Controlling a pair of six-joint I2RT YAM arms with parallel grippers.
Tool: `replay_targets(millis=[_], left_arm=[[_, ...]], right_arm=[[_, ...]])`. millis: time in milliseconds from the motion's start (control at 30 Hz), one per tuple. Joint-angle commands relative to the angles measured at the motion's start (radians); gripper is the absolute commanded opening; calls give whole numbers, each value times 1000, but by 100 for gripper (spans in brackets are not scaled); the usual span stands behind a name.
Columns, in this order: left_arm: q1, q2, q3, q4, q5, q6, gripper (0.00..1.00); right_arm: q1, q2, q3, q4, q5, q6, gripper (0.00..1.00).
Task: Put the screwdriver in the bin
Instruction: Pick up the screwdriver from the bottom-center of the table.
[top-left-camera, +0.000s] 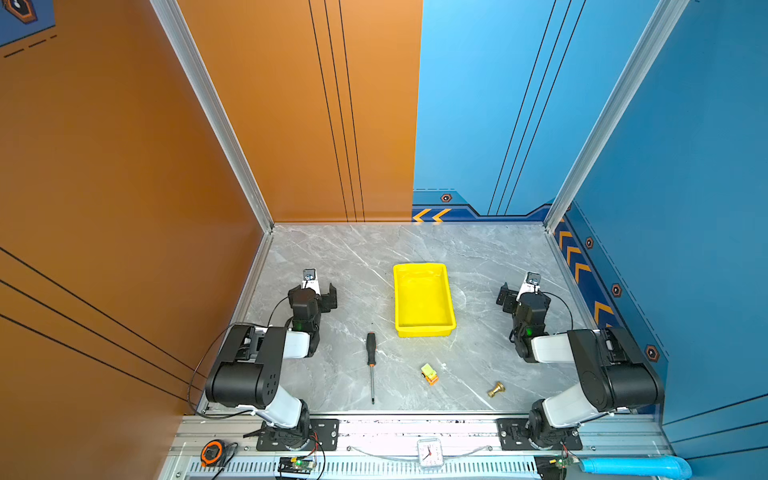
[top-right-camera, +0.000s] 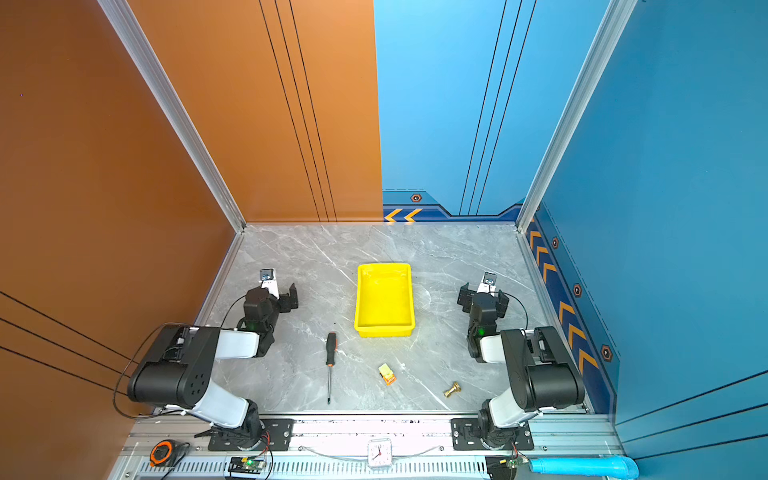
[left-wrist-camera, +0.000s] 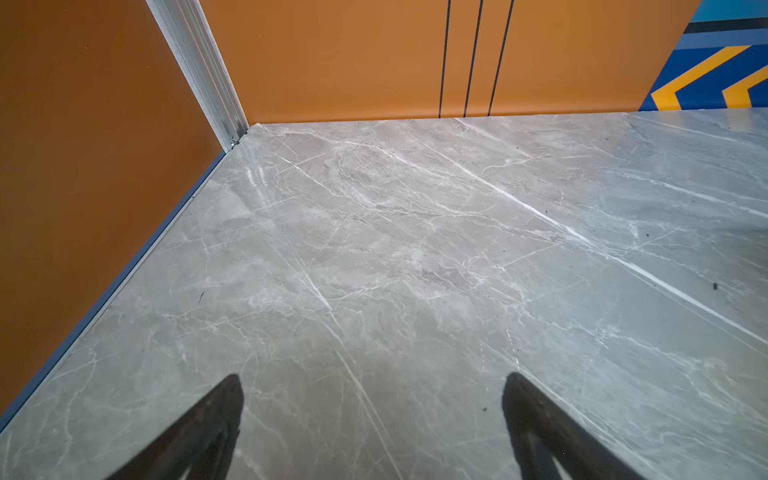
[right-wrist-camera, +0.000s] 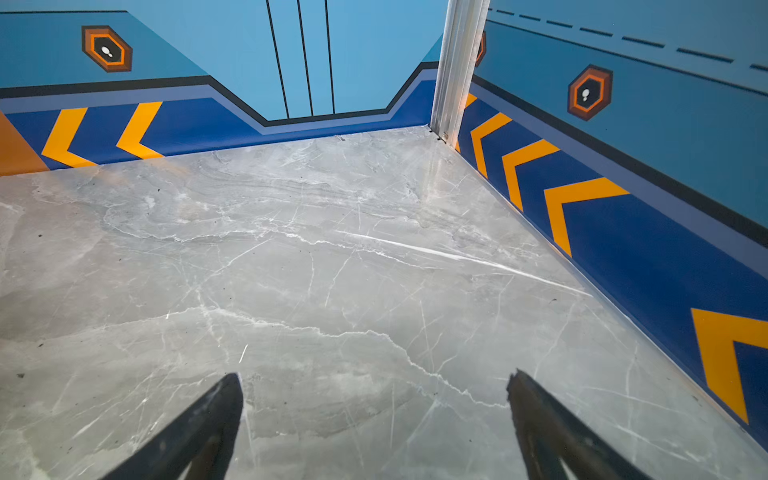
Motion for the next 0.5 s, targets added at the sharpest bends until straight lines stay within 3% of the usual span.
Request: replay_targets(millis=[0, 467], left_arm=[[11, 6, -13, 14, 22, 11, 98], [11, 6, -12, 14, 22, 13, 98]], right_arm=[[0, 10, 9, 3, 25, -14, 100], [-5, 8, 4, 10, 23, -7, 100]])
